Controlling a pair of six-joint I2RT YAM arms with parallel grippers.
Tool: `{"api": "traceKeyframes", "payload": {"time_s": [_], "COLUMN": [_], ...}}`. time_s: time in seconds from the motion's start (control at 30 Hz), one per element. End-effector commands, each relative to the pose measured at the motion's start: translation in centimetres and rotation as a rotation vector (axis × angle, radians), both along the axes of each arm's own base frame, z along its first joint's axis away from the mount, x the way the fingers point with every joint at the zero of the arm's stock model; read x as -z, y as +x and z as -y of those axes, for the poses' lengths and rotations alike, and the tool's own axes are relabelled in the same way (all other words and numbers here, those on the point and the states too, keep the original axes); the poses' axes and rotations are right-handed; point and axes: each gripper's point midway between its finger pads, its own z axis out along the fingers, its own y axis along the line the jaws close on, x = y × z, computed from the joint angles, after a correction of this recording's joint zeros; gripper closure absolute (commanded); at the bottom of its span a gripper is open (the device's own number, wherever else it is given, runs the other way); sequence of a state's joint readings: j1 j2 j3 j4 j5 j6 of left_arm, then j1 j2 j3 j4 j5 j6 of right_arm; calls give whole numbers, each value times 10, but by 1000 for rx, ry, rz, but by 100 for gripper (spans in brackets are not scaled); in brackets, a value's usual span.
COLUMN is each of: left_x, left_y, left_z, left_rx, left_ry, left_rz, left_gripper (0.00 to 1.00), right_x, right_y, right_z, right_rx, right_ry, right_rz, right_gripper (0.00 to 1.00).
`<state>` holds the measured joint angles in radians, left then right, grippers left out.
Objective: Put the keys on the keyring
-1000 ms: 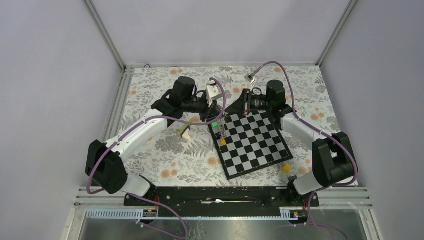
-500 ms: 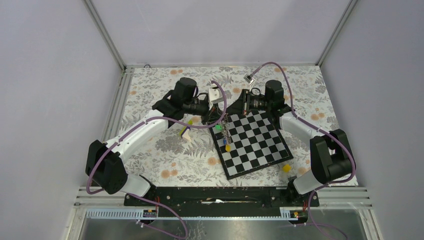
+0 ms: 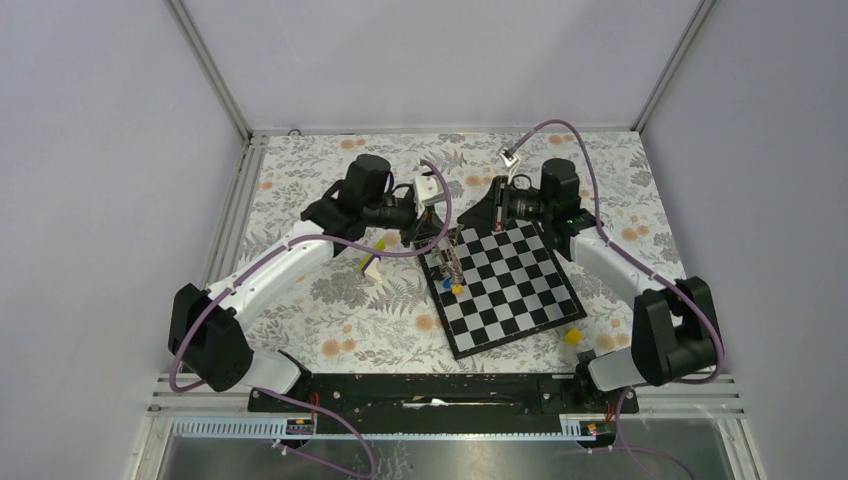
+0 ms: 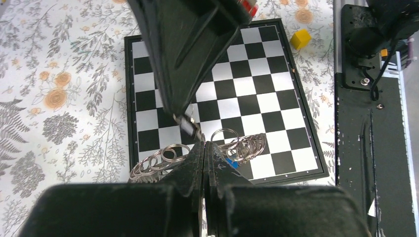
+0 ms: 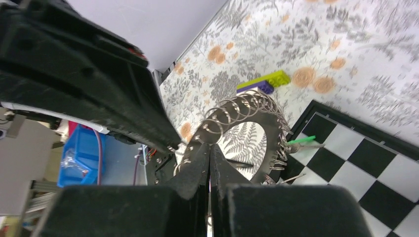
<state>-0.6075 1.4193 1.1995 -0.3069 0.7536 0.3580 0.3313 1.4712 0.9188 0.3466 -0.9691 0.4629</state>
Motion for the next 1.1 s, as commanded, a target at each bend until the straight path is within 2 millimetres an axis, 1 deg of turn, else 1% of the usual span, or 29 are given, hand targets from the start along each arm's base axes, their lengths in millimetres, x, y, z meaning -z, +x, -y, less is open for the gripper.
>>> {"api": "traceKeyframes", "payload": {"time_s": [0.0,0.1,0.17,0.43,0.53,0.73,0.93,1.07], "left_x": [-35,-33,-35,-35,-32,-30,-31,-33], "left_y": [12,17,19,21,18,18,25,33], "left_z": [-5,-6,-5,6,10,14,15,13], "left_rx": [-56,-62,-63,-33,-16,-14,-48,-117], "left_ry": [-42,-26,-27,-25,-26,-28,-29,-39], "left_rz": [121,155,172,201,199,199,199,179], "left_gripper": [100,100,100,100,100,100,100,100], "right_x": [-40,-46,-46,-36,-33,-28,-25,-20], "right_y": [-2,-6,-6,-2,-2,-3,-4,-4], "right_z": [12,12,11,5,2,-2,-5,-5], "right_rx": [15,8,10,-8,-18,-25,-32,-13], "right_ry": [36,76,89,110,113,115,114,111], "right_rz": [183,165,140,47,34,11,-6,-17], "right_gripper": [100,100,100,100,100,100,100,100]}}
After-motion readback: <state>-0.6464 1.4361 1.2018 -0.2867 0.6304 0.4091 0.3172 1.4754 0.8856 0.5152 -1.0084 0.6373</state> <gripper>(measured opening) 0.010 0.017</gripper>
